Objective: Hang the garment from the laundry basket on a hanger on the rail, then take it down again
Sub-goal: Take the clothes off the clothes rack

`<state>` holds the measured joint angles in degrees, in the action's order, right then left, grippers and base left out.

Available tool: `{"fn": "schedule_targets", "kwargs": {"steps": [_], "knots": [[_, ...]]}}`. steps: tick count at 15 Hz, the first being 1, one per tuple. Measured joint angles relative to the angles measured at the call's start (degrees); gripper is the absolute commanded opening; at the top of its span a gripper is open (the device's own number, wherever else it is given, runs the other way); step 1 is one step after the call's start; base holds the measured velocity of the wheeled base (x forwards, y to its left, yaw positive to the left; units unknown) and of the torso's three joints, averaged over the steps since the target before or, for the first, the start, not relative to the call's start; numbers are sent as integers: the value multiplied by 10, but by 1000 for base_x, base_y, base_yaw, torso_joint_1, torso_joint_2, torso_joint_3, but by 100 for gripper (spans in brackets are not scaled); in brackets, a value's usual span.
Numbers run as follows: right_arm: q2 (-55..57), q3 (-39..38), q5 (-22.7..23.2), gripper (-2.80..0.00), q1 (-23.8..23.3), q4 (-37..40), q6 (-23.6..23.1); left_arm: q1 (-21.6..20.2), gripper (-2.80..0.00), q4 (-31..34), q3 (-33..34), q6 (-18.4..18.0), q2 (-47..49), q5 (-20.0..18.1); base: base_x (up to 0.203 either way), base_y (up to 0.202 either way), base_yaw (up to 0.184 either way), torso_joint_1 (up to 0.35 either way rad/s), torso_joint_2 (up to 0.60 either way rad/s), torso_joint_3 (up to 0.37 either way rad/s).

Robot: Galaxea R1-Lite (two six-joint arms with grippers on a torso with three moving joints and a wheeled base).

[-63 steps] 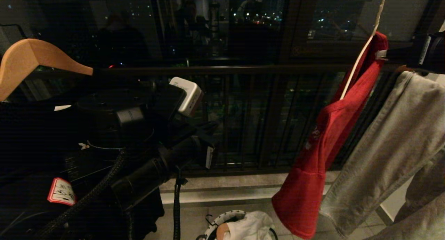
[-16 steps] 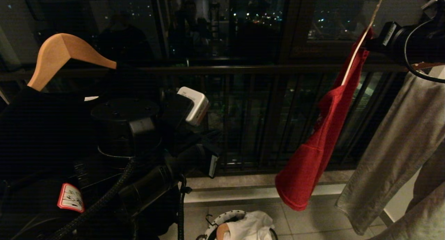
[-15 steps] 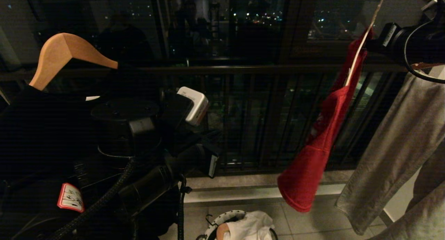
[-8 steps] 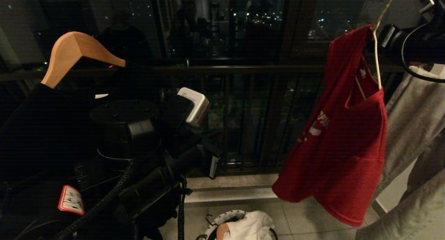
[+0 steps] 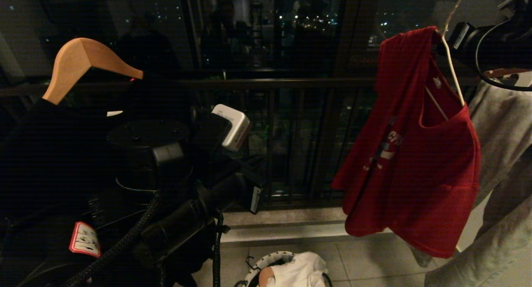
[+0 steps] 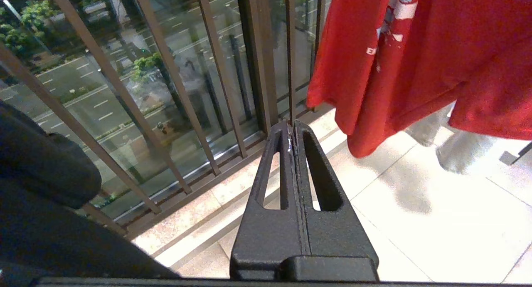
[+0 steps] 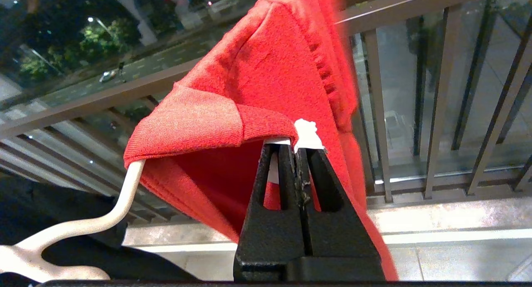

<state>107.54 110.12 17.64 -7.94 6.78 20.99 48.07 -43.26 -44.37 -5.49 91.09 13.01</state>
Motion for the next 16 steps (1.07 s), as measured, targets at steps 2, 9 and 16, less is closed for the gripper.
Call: {"fn": "schedule_targets", "kwargs": {"steps": [2, 9, 16], "knots": [[10, 14, 0, -280, 2, 2, 0, 0, -280, 0, -1, 0, 0, 0, 0, 0, 0, 0, 0, 0], [50, 18, -1, -280, 7, 0, 0, 0, -280, 0, -2, 0, 0, 0, 0, 0, 0, 0, 0, 0], [72, 13, -4, -280, -7, 4, 1, 2, -280, 0, -2, 0, 1, -1, 0, 0, 0, 0, 0, 0]]}}
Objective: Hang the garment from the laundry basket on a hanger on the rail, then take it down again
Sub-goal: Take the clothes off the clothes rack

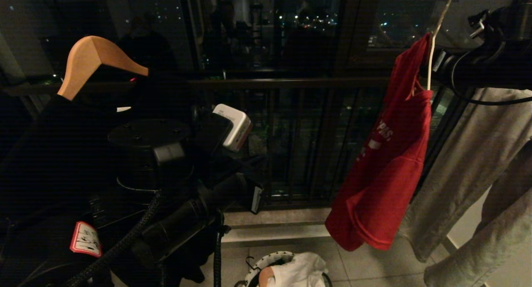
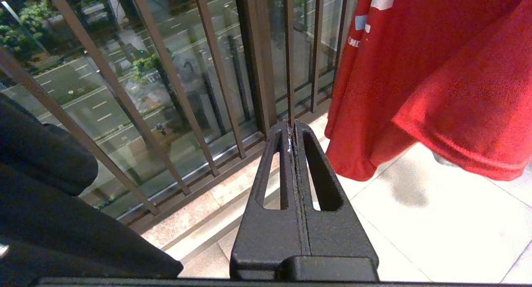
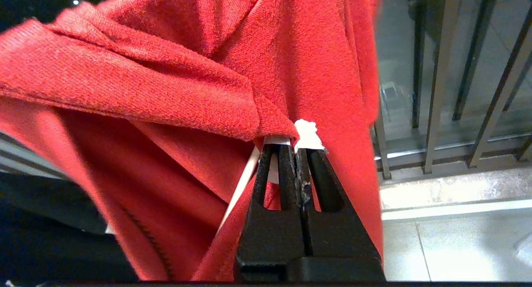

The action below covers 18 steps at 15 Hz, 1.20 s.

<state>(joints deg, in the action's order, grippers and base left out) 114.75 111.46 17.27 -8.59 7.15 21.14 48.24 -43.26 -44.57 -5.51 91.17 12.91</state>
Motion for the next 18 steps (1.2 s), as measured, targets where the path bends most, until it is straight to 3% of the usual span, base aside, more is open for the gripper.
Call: {"fn": "schedule_targets", "kwargs": {"steps": [16, 17, 18], "knots": [[-9, 0, -12, -280, -21, 28, -4, 6, -280, 0, 0, -9, -4, 1, 0, 0, 0, 0, 0, 0], [-15, 0, -13, 0, -20, 32, -4, 8, -280, 0, 0, -9, -3, 1, 0, 0, 0, 0, 0, 0], [-20, 0, -14, 0, -20, 34, -4, 8, -280, 0, 0, -9, -3, 2, 0, 0, 0, 0, 0, 0]]}}
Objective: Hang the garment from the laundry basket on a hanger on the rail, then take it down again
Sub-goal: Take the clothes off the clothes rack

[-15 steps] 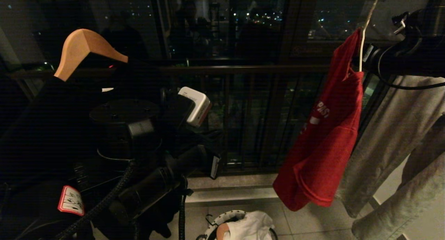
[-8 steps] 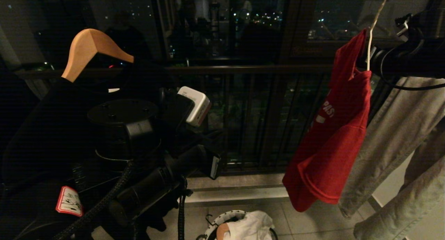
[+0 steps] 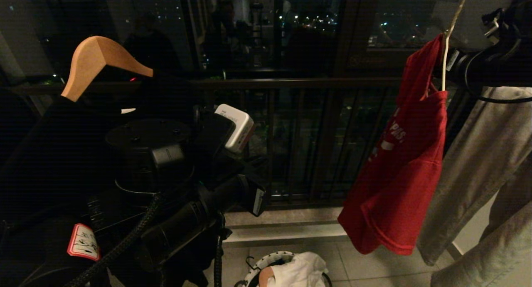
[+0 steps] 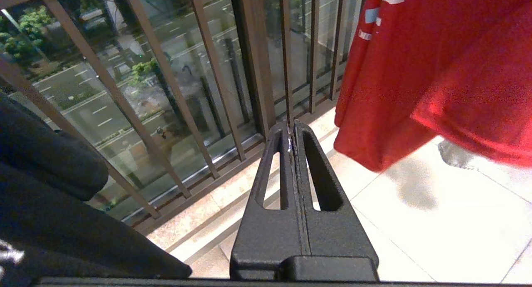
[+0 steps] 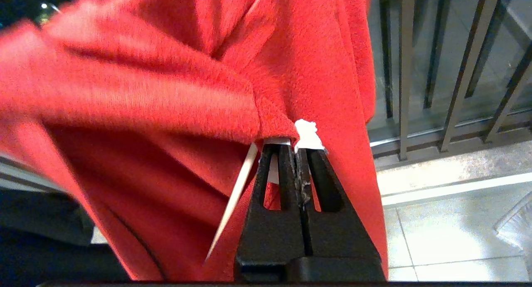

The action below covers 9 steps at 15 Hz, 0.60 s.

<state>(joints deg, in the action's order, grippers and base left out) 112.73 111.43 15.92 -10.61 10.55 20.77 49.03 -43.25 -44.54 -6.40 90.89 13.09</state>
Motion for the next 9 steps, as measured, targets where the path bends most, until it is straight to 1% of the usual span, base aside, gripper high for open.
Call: {"fn": "schedule_targets", "kwargs": {"steps": [9], "knots": [[-72, -76, 6, 0, 4, 0, 2, 4, -280, 0, 0, -1, 9, -1, 0, 0, 0, 0, 0, 0]]}}
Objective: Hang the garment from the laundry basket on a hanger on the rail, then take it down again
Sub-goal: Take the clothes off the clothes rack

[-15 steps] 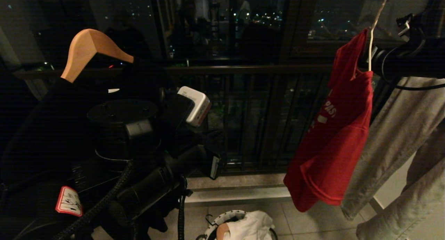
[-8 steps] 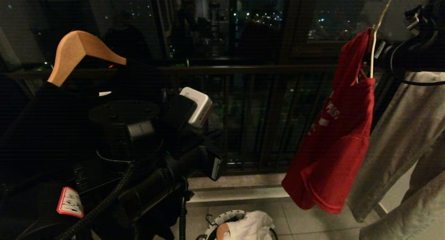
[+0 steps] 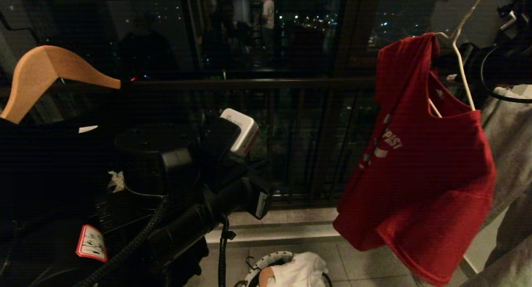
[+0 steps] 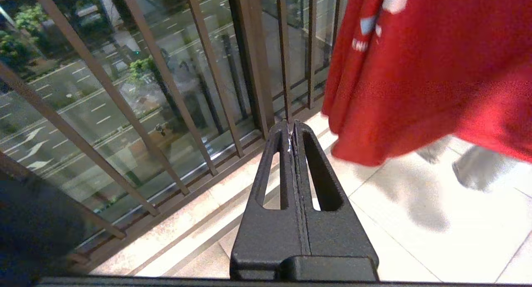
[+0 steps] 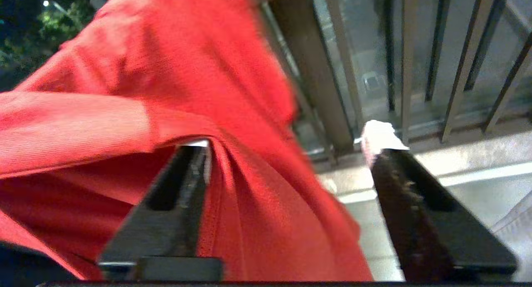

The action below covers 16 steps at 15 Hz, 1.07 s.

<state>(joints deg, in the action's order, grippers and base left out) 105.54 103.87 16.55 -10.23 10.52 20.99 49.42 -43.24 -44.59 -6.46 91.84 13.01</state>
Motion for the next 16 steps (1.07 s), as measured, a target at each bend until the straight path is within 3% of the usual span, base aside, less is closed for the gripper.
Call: {"fn": "schedule_targets", "kwargs": {"steps": [5, 13, 16], "knots": [[-68, -94, 44, 0, 15, -3, 0, 1, -280, 0, -1, 0, 2, 0, 0, 0, 0, 0, 0, 0], [-211, -195, 234, 0, 22, -4, -5, 3, -280, 0, -7, 0, 3, 2, 0, 0, 0, 0, 0, 0], [-245, -230, 240, 0, 22, -4, -13, 3, -280, 0, -7, 0, 4, 2, 0, 0, 0, 0, 0, 0]]}}
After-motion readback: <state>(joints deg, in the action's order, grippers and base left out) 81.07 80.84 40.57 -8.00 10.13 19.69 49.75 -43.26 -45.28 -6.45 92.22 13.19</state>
